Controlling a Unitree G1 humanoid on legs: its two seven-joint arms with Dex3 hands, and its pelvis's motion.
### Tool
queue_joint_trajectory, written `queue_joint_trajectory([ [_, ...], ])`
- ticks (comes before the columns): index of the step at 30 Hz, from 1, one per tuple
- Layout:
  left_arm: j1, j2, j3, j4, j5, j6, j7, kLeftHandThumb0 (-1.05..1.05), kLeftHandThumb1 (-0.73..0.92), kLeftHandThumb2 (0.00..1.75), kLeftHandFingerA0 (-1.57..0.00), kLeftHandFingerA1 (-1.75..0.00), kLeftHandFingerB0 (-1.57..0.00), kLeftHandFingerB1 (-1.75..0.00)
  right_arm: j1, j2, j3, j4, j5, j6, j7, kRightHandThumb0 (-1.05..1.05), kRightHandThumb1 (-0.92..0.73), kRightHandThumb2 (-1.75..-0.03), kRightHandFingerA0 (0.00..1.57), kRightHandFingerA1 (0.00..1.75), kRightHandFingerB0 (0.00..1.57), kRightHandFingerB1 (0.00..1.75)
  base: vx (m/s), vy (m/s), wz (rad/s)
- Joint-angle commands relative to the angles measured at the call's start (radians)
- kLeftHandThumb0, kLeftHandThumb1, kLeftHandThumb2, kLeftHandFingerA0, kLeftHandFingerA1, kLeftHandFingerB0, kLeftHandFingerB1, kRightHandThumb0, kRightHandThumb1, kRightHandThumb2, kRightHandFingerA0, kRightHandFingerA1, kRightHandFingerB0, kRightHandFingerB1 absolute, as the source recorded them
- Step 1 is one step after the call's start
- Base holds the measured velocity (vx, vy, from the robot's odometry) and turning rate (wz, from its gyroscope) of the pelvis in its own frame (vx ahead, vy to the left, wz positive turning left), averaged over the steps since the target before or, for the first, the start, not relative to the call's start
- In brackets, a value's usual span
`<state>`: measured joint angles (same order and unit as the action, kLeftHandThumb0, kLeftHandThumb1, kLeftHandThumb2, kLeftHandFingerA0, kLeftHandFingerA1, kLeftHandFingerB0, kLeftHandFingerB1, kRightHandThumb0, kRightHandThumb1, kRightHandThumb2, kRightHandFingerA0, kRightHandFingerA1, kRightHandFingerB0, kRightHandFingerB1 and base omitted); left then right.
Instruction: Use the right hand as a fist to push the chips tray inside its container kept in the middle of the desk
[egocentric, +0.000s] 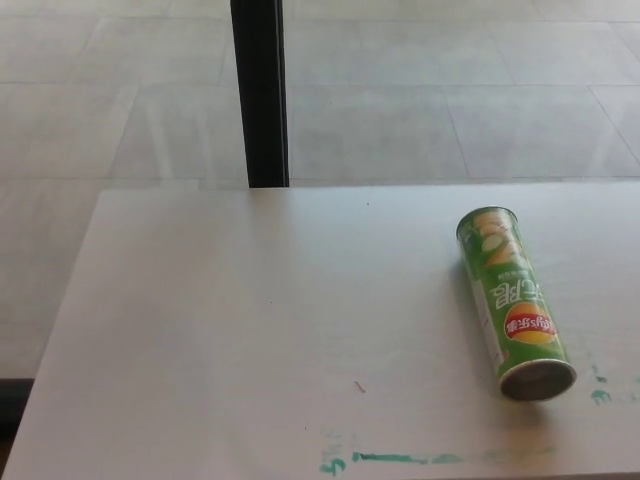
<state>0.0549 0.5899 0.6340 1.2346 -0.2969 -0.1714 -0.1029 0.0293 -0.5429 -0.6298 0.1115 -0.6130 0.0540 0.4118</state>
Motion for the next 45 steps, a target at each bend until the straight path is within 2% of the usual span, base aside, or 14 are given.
queue_joint_trajectory([
  [1, 0.025, 0.008, 0.030, 0.042, -0.038, 0.042, 0.017, -0.77, 0.90, 0.67, -0.62, -0.62, -0.47, -0.49, -0.136, 0.113, -0.396, 0.760, 0.421, -0.171, -0.665, -0.44, -0.73, -0.63, 0.79, 1.31, 0.51, 0.74, 0.00, 0.000, 0.00],
  [6, 0.034, 0.013, 0.042, 0.044, -0.050, 0.048, 0.002, -0.78, 0.92, 0.68, -0.60, -0.60, -0.48, -0.49, -0.145, 0.135, -0.449, 0.850, 0.491, -0.199, -0.667, -0.44, -0.73, -0.63, 0.78, 1.28, 0.57, 0.82, 0.00, 0.000, 0.00],
  [9, 0.042, 0.009, 0.058, 0.046, -0.065, 0.047, -0.008, -0.76, 0.92, 0.68, -0.58, -0.58, -0.47, -0.48, -0.168, 0.122, -0.490, 0.918, 0.547, -0.136, -0.597, -0.50, -0.77, -0.64, 0.68, 1.24, 0.45, 0.71, 0.00, 0.000, 0.00],
  [10, 0.041, 0.009, 0.061, 0.051, -0.066, 0.053, -0.002, -0.77, 0.91, 0.67, -0.60, -0.58, -0.49, -0.48, -0.165, 0.126, -0.491, 0.920, 0.547, -0.144, -0.596, -0.48, -0.60, -1.02, 0.75, 1.02, 0.40, 0.68, 0.00, 0.000, 0.00],
  [11, 0.037, 0.010, 0.065, 0.056, -0.069, 0.061, 0.006, -0.77, 0.91, 0.67, -0.60, -0.58, -0.49, -0.48, -0.165, 0.133, -0.491, 0.920, 0.547, -0.150, -0.597, -0.48, -0.60, -1.02, 0.75, 1.02, 0.40, 0.68, 0.00, 0.000, 0.00],
  [12, 0.045, 0.011, 0.055, 0.054, -0.057, 0.053, -0.001, -0.76, 0.92, 0.68, -0.59, -0.57, -0.47, -0.48, -0.172, 0.146, -0.514, 0.940, 0.577, -0.184, -0.578, -0.46, -0.76, -0.62, 0.66, 1.24, 0.47, 0.85, 0.00, 0.000, 0.00],
  [18, 0.045, 0.007, 0.075, 0.055, -0.076, 0.067, 0.003, -0.77, 0.91, 0.67, -0.60, -0.63, -0.49, -0.51, -0.188, 0.169, -0.547, 0.943, 0.594, -0.160, -0.574, -0.46, -0.77, -0.65, 0.70, 1.40, 0.43, 0.80, 0.00, 0.000, 0.00],
  [27, 0.034, 0.004, 0.067, 0.059, -0.057, 0.066, 0.010, -0.77, 0.92, 0.67, -0.59, -0.62, -0.48, -0.50, -0.204, 0.181, -0.543, 0.977, 0.591, -0.190, -0.548, -0.53, -0.79, -0.66, 0.70, 1.38, 0.41, 0.75, 0.00, 0.000, 0.00],
  [28, 0.030, 0.002, 0.075, 0.059, -0.065, 0.072, 0.010, -0.75, 0.70, 1.07, -0.55, -0.68, -0.43, -0.60, -0.200, 0.183, -0.529, 0.978, 0.576, -0.198, -0.556, -0.54, -0.79, -0.66, 0.75, 1.39, 0.43, 0.78, 0.00, 0.000, 0.00],
  [29, 0.028, 0.002, 0.083, 0.059, -0.072, 0.078, 0.014, -0.75, 0.70, 1.07, -0.55, -0.68, -0.43, -0.60, -0.194, 0.184, -0.516, 0.982, 0.564, -0.207, -0.562, -0.54, -0.79, -0.66, 0.75, 1.39, 0.43, 0.78, 0.00, 0.000, 0.00],
  [30, 0.028, 0.002, 0.082, 0.058, -0.070, 0.079, 0.013, -0.78, 0.90, 0.66, -0.58, -0.61, -0.46, -0.49, -0.192, 0.185, -0.512, 0.984, 0.560, -0.211, -0.569, -0.54, -0.79, -0.66, 0.76, 1.36, 0.44, 0.82, 0.00, 0.000, 0.00],
  [38, 0.034, 0.002, 0.075, 0.059, -0.053, 0.079, 0.010, -0.76, 0.91, 0.66, -0.57, -0.60, -0.47, -0.49, -0.175, 0.197, -0.527, 1.003, 0.634, -0.224, -0.535, -0.51, -0.81, -0.66, 0.69, 1.33, 0.39, 0.74, 0.00, 0.000, 0.00],
  [41, 0.035, 0.003, 0.075, 0.062, -0.052, 0.082, 0.007, -0.77, 0.91, 0.67, -0.57, -0.60, -0.46, -0.48, -0.159, 0.211, -0.484, 1.006, 0.620, -0.254, -0.533, -0.51, -0.80, -0.64, 0.76, 1.28, 0.57, 0.76, 0.00, 0.000, 0.00],
  [45, 0.029, -0.003, 0.076, 0.060, -0.057, 0.079, 0.013, -0.77, 0.91, 0.67, -0.58, -0.61, -0.47, -0.50, -0.173, 0.192, -0.434, 1.039, 0.612, -0.267, -0.544, -0.50, -0.79, -0.63, 0.80, 1.23, 0.59, 0.79, 0.00, 0.000, 0.00],
])
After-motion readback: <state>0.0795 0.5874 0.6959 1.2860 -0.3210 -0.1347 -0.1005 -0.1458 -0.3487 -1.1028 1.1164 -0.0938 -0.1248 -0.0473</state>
